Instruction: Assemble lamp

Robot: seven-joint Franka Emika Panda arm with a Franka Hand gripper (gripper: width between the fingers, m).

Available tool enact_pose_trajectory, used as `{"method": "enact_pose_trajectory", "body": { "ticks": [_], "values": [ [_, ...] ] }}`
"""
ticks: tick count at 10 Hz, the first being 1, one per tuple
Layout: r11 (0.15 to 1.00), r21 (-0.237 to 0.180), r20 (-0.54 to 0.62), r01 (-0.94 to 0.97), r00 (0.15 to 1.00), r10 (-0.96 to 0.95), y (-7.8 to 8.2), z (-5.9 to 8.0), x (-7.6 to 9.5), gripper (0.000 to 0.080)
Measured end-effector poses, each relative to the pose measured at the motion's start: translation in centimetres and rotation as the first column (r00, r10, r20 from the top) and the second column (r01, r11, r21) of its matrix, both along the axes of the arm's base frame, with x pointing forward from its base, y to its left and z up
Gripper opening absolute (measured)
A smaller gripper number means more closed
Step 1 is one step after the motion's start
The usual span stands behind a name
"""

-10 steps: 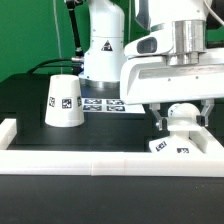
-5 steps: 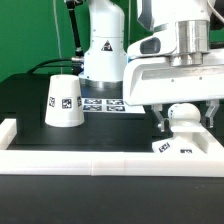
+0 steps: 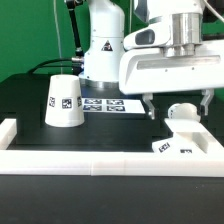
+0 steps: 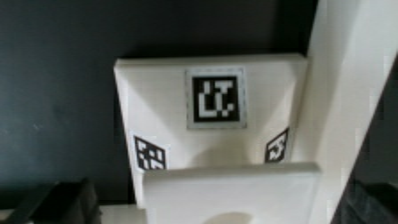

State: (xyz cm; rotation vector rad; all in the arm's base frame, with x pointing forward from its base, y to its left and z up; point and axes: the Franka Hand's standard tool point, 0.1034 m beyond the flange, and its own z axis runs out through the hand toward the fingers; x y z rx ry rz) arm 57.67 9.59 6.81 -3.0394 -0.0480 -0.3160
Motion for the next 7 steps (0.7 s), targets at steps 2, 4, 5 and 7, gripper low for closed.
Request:
{"method": "enact_pose_trajectory", "body": {
  "ticks": [2, 4, 5, 7],
  "values": [
    [1.000, -0.007, 0.011, -0.028, 1.000, 0.028, 0.3, 2.0, -3.0, 0.0698],
    [0.991, -0.026, 0.018, -0.134, 0.991, 0.135, 1.4, 2.3, -4.9, 0.0698],
    [0.975, -0.041, 0.006, -0.219, 0.976, 0.220, 1.6, 2.1, -5.3, 0.0698],
    [0.978, -0.038, 0.007, -0.205, 0.979, 0.206, 1.5, 2.1, -5.2, 0.0698]
  ]
}}
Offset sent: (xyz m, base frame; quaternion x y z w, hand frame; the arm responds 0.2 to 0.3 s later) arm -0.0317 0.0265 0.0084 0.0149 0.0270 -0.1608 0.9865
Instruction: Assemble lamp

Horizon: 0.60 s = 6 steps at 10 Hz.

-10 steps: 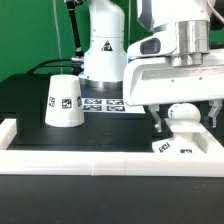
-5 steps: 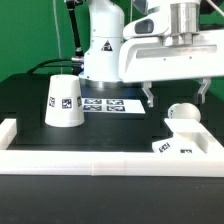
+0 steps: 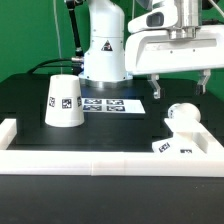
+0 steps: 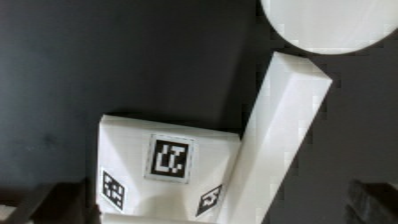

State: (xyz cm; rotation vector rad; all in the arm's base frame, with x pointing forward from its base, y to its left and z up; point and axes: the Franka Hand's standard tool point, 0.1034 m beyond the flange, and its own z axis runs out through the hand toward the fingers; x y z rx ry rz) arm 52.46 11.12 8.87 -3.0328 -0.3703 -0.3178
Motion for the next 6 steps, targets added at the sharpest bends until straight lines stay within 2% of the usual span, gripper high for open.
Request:
{"method": "enact_pose_trajectory", "body": {
  "ticks": [2, 4, 6],
  "values": [
    [1.000, 0.002, 0.002, 0.005, 1.000, -0.005, 0.2, 0.0, -0.1, 0.0698],
    [1.000, 0.008, 0.015, -0.005, 1.000, 0.005, 2.0, -0.5, -1.7, 0.0698],
    [1.000, 0.007, 0.025, -0.026, 0.999, 0.026, 2.7, -0.9, -2.8, 0.0698]
  ]
}}
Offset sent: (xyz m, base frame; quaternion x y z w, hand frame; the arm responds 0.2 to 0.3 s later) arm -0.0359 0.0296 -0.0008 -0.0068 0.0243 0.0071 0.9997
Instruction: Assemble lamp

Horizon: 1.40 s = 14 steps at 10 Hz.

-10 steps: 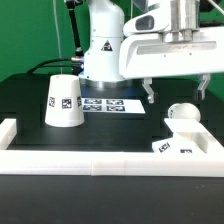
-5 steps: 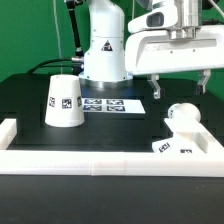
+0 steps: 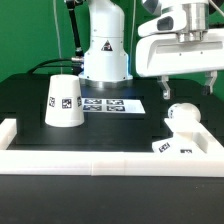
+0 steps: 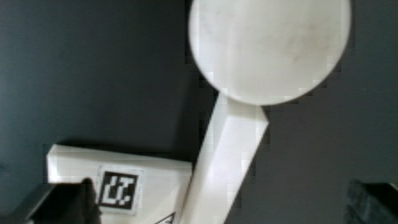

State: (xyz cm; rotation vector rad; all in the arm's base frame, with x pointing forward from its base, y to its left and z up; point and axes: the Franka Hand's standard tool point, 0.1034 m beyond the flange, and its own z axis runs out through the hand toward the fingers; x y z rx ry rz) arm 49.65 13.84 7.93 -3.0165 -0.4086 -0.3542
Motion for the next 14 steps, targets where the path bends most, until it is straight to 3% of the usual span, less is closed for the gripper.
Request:
{"method": "enact_pose_trajectory", "body": {
  "ticks": [4, 7, 12, 13, 14],
  "values": [
    [1.000, -0.007, -0.064, -0.012, 0.998, 0.011, 0.1, -0.7, -0.9, 0.0698],
    [1.000, -0.018, -0.291, -0.002, 0.957, -0.003, 0.7, -0.6, -0.7, 0.0698],
    [0.999, -0.035, -0.582, -0.034, 0.813, 0.007, 1.2, -0.9, -2.1, 0.0698],
    [0.998, -0.058, -0.641, -0.029, 0.767, -0.015, 1.1, -1.1, -2.2, 0.0698],
    [0.994, -0.107, -0.668, -0.021, 0.742, -0.056, 0.5, -1.6, -2.1, 0.0698]
  ]
}}
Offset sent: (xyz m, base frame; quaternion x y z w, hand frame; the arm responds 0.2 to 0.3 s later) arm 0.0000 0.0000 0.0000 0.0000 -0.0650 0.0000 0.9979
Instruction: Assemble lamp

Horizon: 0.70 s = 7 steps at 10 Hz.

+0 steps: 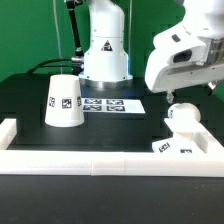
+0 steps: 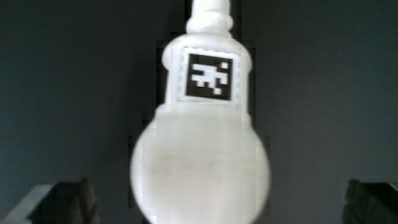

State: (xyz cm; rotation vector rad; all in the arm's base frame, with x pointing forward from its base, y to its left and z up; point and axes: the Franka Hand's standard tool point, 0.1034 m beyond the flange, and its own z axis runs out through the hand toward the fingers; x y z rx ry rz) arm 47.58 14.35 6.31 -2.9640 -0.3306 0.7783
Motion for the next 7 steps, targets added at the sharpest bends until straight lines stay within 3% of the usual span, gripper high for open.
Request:
{"method": "enact_pose_trajectory", "body": {
  "ticks": [3, 5, 7],
  "values": [
    [0.999, -0.031, -0.192, -0.026, 0.981, 0.020, -0.19, -0.32, -0.61, 0.0698],
    [0.999, -0.041, -0.195, -0.014, 0.981, 0.006, -0.08, -0.54, -0.25, 0.0698],
    [0.995, -0.099, -0.206, 0.026, 0.977, -0.046, -0.29, -0.82, -0.64, 0.0698]
  ]
}}
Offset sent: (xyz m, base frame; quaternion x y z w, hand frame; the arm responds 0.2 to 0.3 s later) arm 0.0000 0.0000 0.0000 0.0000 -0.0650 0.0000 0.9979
